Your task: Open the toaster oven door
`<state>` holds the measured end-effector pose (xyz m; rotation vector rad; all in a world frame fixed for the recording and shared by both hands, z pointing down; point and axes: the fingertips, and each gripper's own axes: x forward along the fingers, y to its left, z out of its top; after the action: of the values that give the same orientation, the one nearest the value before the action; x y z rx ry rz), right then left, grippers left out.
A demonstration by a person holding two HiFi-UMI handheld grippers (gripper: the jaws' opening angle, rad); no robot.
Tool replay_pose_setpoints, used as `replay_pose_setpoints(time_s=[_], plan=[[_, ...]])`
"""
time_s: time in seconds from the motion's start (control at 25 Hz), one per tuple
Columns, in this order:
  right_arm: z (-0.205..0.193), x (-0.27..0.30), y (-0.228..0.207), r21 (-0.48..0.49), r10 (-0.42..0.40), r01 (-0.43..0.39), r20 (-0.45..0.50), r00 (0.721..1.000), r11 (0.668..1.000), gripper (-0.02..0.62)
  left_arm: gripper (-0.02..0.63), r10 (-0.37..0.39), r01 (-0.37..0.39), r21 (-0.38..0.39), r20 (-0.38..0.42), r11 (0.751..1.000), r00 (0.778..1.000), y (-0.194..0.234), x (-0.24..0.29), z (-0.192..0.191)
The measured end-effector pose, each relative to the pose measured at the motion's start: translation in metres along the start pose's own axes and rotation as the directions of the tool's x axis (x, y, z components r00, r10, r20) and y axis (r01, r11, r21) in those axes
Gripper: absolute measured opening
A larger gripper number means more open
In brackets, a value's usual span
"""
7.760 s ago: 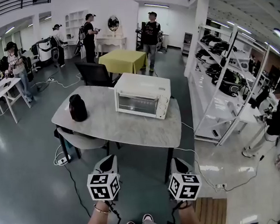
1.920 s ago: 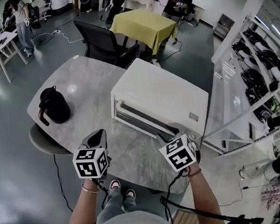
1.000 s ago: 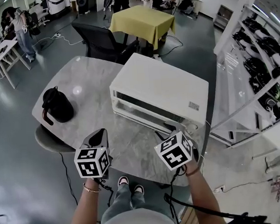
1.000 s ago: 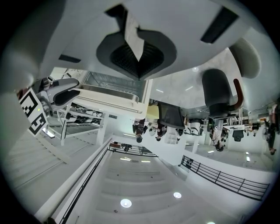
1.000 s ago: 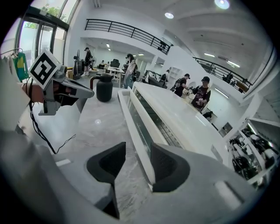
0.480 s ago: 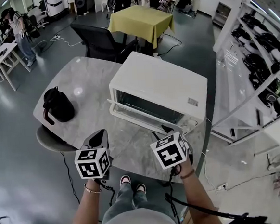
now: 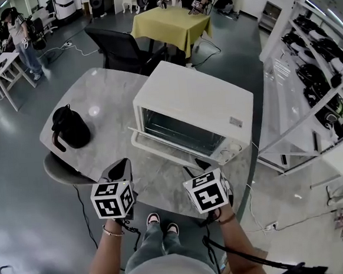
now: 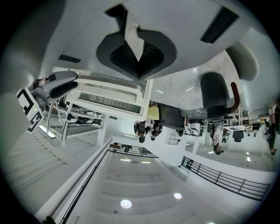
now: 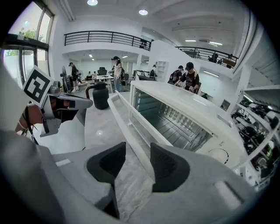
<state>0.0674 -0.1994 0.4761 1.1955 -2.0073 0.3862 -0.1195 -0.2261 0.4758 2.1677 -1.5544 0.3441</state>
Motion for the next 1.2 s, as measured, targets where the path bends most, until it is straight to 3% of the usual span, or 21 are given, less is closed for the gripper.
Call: replay_pose_setpoints(time_s=[0.4,0.72,1.2], plan=[[-0.008,-0.003,0.007,0.106,-0.027,0.024,0.027,0.999,0.994,0.169,0.005,0.003,-0.003,-0.007,-0.007,1.000,1.000,0.003,0.001,-0.002],[-0.023,-0.001,0.014,0.194,0.013,-0.019,0.032,0.999,0.981,0.164,0.005,0.003,-0.003,-0.002,-0.024,1.000,1.000,0.005,0.004,-0.006],[-0.042,0.002,0.032,0.225,-0.026,0.009,0.069,0.997,0.974,0.160,0.005,0.020,-0.020,0.010,-0.059,1.000,0.998,0.012,0.002,-0.019]])
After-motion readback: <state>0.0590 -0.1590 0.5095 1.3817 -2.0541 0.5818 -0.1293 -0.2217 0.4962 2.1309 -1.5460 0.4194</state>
